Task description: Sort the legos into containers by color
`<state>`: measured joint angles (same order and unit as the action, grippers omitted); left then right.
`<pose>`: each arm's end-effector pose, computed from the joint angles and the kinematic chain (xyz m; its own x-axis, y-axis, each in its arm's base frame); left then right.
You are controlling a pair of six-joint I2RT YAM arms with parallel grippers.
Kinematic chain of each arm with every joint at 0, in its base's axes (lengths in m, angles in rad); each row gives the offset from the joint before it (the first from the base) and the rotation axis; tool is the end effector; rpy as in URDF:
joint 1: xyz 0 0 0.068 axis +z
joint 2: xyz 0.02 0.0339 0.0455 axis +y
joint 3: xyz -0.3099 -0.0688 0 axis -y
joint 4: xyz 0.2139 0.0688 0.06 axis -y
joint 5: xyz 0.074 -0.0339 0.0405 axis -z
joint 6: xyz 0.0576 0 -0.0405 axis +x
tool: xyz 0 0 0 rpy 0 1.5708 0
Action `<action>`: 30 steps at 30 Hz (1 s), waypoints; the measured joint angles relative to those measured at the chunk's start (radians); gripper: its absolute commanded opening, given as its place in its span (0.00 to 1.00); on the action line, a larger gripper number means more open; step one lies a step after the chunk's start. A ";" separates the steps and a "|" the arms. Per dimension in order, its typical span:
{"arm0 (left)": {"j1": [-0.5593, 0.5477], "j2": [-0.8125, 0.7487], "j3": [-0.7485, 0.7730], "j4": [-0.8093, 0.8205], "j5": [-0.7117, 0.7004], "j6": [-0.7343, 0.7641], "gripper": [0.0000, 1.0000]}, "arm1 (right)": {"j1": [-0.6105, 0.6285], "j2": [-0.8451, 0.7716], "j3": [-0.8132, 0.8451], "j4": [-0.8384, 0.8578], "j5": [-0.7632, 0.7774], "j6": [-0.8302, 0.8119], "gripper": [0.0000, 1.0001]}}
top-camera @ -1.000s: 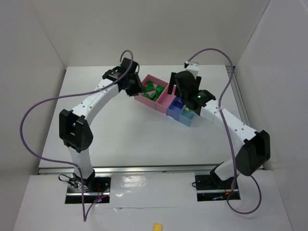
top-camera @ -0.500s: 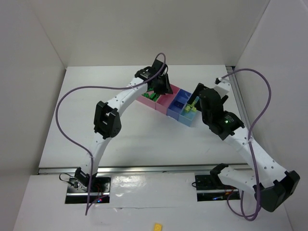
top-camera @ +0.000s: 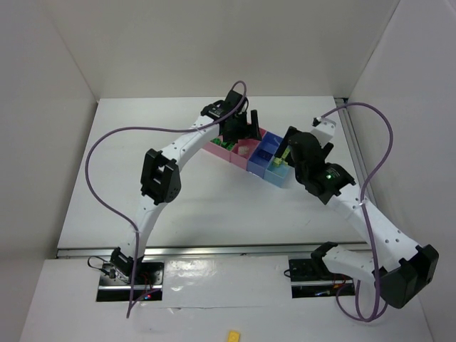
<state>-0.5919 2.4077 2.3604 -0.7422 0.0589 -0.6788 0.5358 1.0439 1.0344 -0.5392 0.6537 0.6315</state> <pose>0.4622 -0.3148 0.2775 -0.8299 -0.1973 -0.5219 0.0903 0.8755 -0.4747 0.1733 0.0622 0.3769 -0.3379 0.3444 -0.8759 0.2978 0.9220 0.2477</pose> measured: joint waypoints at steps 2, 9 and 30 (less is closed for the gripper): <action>0.000 0.000 0.000 0.001 0.005 0.000 0.99 | 0.000 0.014 -0.003 0.000 -0.004 0.000 0.95; 0.000 -0.029 -0.023 0.002 0.011 0.018 0.99 | 0.000 0.021 -0.010 -0.002 0.000 0.000 1.00; 0.186 -0.998 -0.794 -0.019 -0.219 0.075 0.99 | -0.011 0.129 0.022 -0.127 0.117 0.086 1.00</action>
<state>-0.4061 1.4101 1.5665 -0.7609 -0.1600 -0.6041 0.5251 1.1732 1.0565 -0.6666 0.7712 0.7177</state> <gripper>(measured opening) 0.992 0.999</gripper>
